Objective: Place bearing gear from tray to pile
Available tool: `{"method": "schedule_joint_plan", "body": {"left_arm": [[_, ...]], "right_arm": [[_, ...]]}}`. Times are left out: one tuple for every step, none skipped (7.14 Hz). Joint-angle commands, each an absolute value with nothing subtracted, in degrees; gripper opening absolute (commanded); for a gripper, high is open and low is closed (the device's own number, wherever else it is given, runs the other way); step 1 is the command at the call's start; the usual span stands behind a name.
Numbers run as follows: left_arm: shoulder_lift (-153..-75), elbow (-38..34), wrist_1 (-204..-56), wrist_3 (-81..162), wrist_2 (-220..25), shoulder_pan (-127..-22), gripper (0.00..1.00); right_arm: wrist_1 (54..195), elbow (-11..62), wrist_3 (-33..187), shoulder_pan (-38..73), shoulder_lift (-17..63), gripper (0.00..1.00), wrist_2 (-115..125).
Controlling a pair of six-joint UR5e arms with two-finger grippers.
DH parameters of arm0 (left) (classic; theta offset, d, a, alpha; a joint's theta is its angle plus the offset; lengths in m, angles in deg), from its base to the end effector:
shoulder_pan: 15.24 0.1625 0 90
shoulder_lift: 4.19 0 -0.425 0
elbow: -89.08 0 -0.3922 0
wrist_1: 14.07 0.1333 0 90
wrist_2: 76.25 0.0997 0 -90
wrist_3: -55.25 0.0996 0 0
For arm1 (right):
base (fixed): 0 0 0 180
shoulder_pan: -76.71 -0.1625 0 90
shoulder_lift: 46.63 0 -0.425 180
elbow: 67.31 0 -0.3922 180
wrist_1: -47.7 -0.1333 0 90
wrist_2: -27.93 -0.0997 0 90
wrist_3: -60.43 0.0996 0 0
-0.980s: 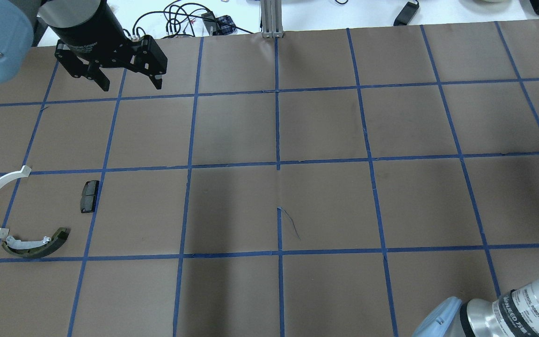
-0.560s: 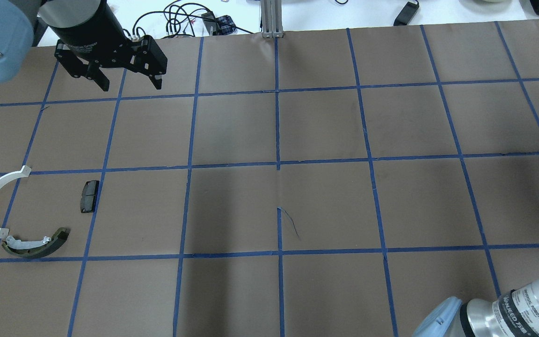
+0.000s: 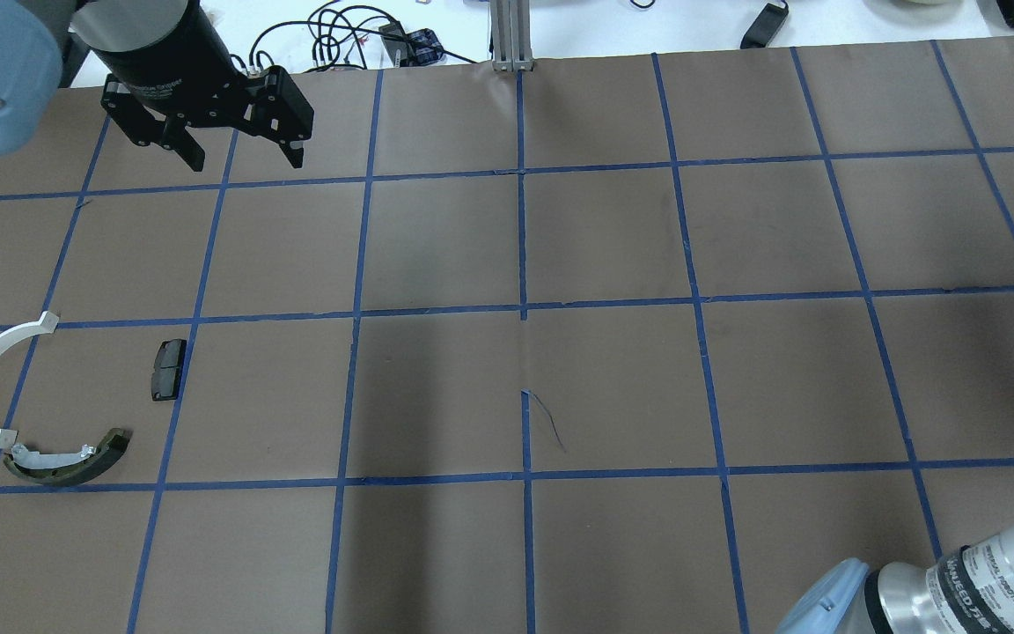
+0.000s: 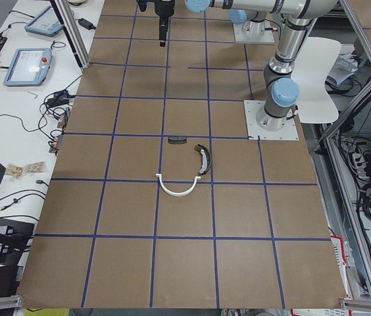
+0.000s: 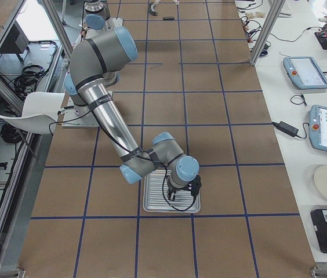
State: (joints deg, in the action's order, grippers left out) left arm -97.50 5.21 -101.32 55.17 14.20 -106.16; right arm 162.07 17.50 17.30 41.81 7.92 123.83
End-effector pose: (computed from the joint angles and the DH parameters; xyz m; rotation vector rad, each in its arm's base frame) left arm -0.1409 -0.5230 0.5166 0.0224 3.1308 -0.1524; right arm -0.4826 -0.4867 0.2023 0.3174 3.1069 0.2268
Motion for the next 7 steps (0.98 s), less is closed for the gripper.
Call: {"method": "schedule_joint_plan", "body": {"left_arm": [[-97.44, 5.06, -101.35, 55.16, 14.11, -106.21, 1.0], [-97.35, 5.06, -101.35, 55.16, 14.28, -106.21, 1.0], [-97.35, 5.14, -101.35, 55.16, 14.28, -106.39, 1.0], [-97.18, 5.06, -101.35, 55.16, 14.28, -106.3, 1.0], [-97.18, 4.97, -101.35, 55.34, 14.11, -106.3, 1.0], [-97.26, 5.05, -101.35, 55.69, 14.19, -106.39, 1.0], [-97.44, 5.06, -101.26, 55.6, 14.11, -106.39, 1.0]], "right_arm": [[160.47, 17.5, 18.4, 39.9, 13.54, 0.0, 122.95], [157.59, 17.59, 22.42, 34.92, 17.06, 0.0, 121.89], [153.99, 17.85, 32.46, 27.91, 20.05, 0.0, 121.71], [152.91, 18.11, 39.7, 19.84, 21.47, 0.0, 121.01], [152.81, 18.2, 48.47, 12.1, 21.57, 0.0, 119.09], [152.73, 18.64, 59.17, 4.97, 21.49, 0.0, 117.94], [153.51, 20.56, 67.29, -2.23, 21.14, 0.0, 117.32]]}}
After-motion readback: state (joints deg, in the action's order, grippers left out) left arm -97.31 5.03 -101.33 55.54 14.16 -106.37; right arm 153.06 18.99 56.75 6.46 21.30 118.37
